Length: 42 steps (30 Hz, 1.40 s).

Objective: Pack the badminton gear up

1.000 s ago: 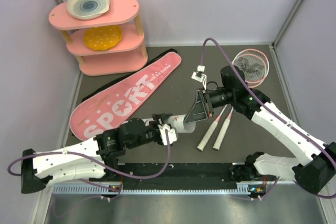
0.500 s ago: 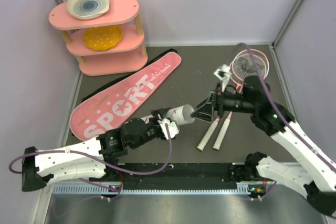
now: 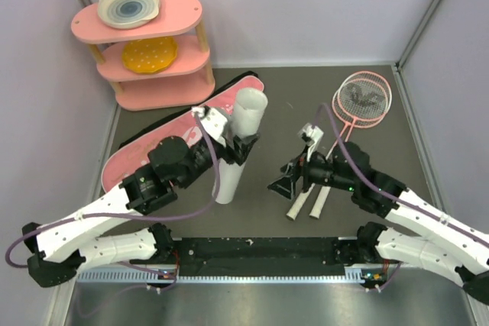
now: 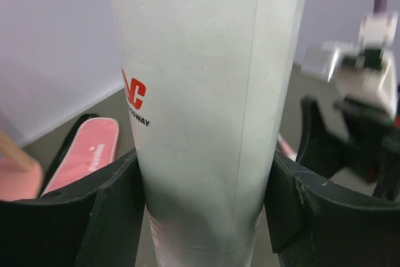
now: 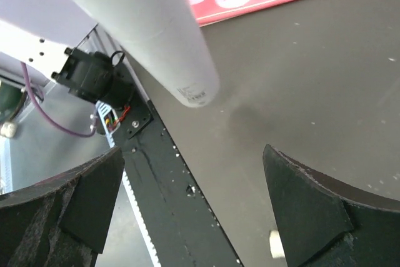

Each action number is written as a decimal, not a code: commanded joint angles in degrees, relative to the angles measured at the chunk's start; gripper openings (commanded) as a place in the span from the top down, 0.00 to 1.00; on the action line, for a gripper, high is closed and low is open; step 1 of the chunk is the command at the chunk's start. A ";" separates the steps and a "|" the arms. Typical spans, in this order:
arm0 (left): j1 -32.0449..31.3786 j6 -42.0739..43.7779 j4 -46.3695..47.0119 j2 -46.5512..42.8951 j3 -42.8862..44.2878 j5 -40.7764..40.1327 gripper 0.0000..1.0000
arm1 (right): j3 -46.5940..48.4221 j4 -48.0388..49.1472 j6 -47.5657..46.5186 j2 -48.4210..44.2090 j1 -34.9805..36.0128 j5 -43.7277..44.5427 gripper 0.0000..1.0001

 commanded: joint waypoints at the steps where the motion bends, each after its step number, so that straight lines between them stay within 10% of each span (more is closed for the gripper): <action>1: 6.06 -19.59 -3.34 1.02 7.48 12.46 0.75 | 1.26 12.81 -4.55 3.28 9.00 6.98 0.08; 9: 20.13 -43.44 8.34 -0.29 3.27 35.58 0.73 | 0.56 22.40 -5.00 9.62 14.04 10.07 0.08; 19: 23.74 -54.62 17.13 -0.65 -2.88 36.74 0.71 | 0.29 25.83 -2.02 14.10 15.44 9.71 0.16; 24: 23.83 -53.66 16.62 0.41 -2.97 36.74 0.69 | 0.64 23.20 1.32 14.55 15.36 14.36 0.40; 32: 23.83 -49.53 8.01 -0.20 -2.62 30.15 0.23 | 3.37 14.75 3.70 16.66 15.36 16.48 0.80; 37: 23.91 -43.65 2.56 -1.78 -2.01 25.41 0.01 | 3.72 13.26 5.28 16.22 15.00 19.73 0.87; 42: 23.91 -34.09 -6.32 -5.64 -2.18 14.17 0.01 | 1.18 11.41 10.37 15.51 9.32 18.61 0.97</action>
